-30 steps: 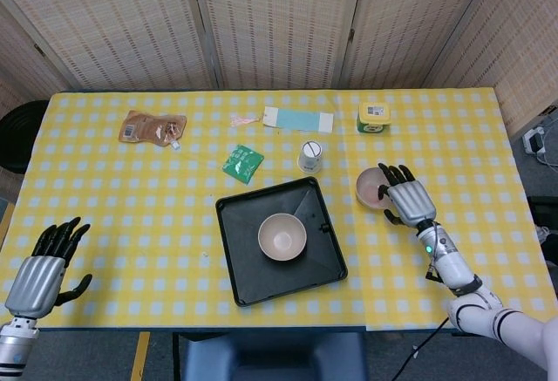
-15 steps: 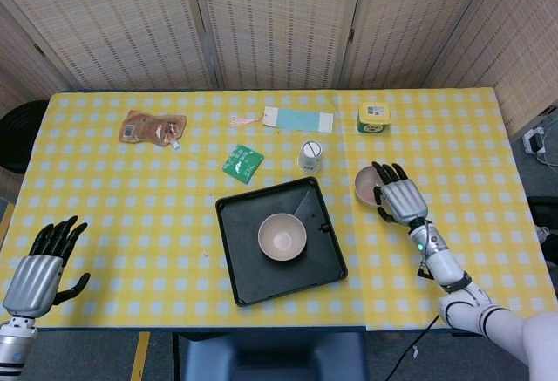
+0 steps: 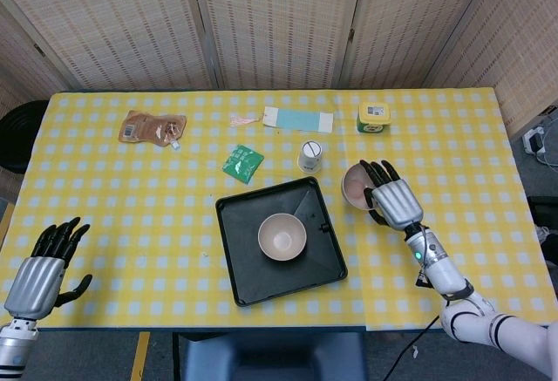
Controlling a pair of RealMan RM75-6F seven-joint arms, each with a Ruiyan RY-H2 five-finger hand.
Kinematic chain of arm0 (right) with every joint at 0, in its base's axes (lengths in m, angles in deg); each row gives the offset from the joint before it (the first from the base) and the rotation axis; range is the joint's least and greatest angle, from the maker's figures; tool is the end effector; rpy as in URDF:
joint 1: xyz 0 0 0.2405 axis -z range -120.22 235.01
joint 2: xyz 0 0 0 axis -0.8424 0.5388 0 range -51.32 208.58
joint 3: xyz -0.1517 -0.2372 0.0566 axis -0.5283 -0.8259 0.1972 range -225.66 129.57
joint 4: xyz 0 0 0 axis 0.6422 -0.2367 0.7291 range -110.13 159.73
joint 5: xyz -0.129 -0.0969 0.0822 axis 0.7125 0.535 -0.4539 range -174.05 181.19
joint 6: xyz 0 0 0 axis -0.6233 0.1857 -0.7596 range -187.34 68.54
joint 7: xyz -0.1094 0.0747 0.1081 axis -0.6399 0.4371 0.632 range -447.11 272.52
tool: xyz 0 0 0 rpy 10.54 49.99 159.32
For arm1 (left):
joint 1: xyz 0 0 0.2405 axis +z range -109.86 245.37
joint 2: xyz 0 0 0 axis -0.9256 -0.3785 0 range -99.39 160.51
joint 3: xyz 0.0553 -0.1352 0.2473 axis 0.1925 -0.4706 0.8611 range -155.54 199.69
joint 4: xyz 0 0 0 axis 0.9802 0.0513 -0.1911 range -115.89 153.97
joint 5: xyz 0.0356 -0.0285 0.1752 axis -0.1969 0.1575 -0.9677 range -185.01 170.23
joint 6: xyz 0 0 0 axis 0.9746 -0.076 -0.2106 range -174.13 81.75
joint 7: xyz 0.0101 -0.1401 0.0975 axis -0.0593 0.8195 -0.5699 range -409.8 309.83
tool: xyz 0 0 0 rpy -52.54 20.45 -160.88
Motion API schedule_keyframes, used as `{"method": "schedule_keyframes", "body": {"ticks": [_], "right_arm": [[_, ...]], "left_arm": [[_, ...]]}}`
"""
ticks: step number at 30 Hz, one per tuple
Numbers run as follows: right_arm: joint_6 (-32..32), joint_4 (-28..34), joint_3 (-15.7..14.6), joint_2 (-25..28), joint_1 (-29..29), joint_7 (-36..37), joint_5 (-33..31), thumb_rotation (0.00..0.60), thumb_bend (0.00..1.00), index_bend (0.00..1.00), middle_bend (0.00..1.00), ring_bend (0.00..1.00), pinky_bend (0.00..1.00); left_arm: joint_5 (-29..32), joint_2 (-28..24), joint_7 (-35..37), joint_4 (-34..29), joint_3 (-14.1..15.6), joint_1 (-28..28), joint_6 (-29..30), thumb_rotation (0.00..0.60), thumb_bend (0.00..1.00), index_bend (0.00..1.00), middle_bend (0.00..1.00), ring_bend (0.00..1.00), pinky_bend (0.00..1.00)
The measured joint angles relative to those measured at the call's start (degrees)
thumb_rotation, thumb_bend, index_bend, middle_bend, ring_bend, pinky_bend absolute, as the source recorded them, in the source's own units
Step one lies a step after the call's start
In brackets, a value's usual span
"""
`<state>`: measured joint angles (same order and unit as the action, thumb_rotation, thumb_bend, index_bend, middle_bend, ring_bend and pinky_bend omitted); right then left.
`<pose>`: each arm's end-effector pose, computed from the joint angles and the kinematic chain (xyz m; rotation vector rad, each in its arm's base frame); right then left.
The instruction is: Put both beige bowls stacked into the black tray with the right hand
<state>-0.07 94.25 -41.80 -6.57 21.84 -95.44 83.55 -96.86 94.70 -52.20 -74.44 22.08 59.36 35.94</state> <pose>-0.2448 -0.3844 0.0501 1.8337 -0.7170 0.8395 -0.3094 0.2168 0.1773 -1.5390 -0.8943 -0.9034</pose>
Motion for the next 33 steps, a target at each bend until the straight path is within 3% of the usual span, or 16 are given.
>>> {"method": "schedule_keyframes", "body": {"ticks": [12, 24, 33], "right_arm": [[-2.45, 21.58, 1.54, 3.83, -2.98, -14.39, -2.47, 0.600, 0.47, 0.69, 0.00, 0.00, 0.00], [-6.04, 20.83, 1.53, -2.78, -6.77, -18.02, -5.49, 0.600, 0.47, 0.69, 0.00, 0.00, 0.00], [-6.18, 21.26, 0.07, -3.08, -7.02, -16.82, -4.49, 0.600, 0.47, 0.69, 0.00, 0.00, 0.00]], "left_arm": [[0.40, -0.94, 1.83, -0.24, -0.42, 0.51, 1.04, 0.600, 0.36, 0.00, 0.00, 0.00, 0.00], [1.24, -2.29, 4.09, -0.30, -0.66, 0.96, 1.25, 0.600, 0.36, 0.00, 0.00, 0.00, 0.00], [1.05, -2.40, 4.27, -0.40, -0.65, 0.98, 1.24, 0.600, 0.36, 0.00, 0.00, 0.00, 0.00]]}}
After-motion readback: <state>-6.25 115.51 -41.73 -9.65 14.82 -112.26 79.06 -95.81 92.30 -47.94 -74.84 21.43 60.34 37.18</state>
